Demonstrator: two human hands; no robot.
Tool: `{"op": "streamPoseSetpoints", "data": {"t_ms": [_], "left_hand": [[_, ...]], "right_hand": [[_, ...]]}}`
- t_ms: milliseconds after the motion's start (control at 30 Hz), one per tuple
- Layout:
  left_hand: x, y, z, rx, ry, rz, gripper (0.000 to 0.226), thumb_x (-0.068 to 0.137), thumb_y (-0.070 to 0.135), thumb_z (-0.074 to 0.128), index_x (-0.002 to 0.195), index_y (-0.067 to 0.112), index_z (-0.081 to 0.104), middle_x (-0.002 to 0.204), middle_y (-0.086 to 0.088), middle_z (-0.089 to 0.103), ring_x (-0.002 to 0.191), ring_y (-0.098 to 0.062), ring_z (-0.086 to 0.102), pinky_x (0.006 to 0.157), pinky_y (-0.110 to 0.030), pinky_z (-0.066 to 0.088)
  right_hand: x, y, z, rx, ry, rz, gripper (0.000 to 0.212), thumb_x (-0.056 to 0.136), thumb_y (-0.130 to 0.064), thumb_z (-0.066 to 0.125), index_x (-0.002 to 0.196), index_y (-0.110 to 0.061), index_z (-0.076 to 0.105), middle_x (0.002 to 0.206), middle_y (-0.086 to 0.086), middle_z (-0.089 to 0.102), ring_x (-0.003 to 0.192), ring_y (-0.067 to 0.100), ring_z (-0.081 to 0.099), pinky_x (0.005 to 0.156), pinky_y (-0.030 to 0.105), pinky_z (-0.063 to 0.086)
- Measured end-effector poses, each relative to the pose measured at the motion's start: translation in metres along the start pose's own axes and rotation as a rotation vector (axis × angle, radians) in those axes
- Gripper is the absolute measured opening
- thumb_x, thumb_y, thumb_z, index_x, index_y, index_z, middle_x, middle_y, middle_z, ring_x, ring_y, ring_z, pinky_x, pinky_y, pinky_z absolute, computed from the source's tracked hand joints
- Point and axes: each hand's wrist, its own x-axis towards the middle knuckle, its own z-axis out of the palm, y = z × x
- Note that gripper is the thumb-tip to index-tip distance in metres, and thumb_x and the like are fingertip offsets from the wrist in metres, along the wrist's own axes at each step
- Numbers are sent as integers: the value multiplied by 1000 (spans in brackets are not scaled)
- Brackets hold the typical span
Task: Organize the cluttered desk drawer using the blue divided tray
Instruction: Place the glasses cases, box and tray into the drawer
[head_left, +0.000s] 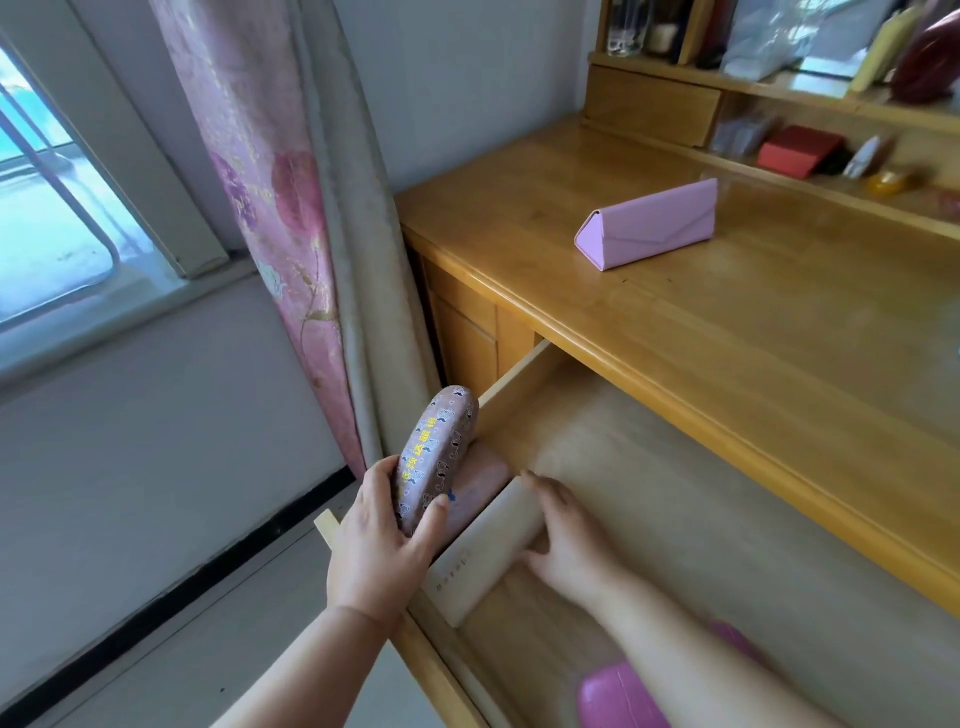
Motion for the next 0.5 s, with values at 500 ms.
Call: {"op": "streamPoseSetpoints", "data": {"t_ms": [500], "left_hand": [[7, 1, 10, 638, -119, 91, 62, 70, 54, 65, 113, 18, 40, 115, -3, 38, 109, -25, 44, 90, -33, 38]], "right_hand": [[-153, 91, -91, -200, -93, 113, 75, 68, -60, 69, 135, -36, 44, 128, -27, 38, 122, -7, 40, 97, 4, 27]]}}
